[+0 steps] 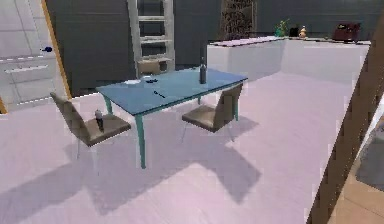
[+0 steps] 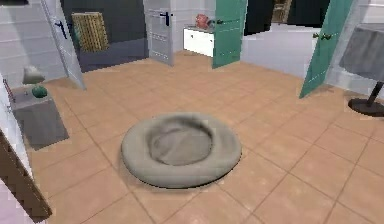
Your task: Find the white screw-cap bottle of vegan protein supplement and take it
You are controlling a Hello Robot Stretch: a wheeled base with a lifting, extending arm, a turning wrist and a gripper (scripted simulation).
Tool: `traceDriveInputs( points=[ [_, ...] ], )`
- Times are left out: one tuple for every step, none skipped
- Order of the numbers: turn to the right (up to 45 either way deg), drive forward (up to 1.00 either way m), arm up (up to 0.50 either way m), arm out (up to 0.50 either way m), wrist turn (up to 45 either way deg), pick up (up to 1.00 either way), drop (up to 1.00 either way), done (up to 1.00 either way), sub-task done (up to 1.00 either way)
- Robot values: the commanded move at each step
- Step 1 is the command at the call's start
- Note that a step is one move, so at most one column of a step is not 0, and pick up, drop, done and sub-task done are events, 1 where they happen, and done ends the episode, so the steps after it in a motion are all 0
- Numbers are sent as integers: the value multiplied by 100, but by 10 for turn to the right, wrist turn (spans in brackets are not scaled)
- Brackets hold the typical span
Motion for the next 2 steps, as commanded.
traceDriveInputs(
  points=[
    [-60,0,0,0,0,0,0,0,0],
    [-30,0,0,0,0,0,0,0,0]
  ],
)
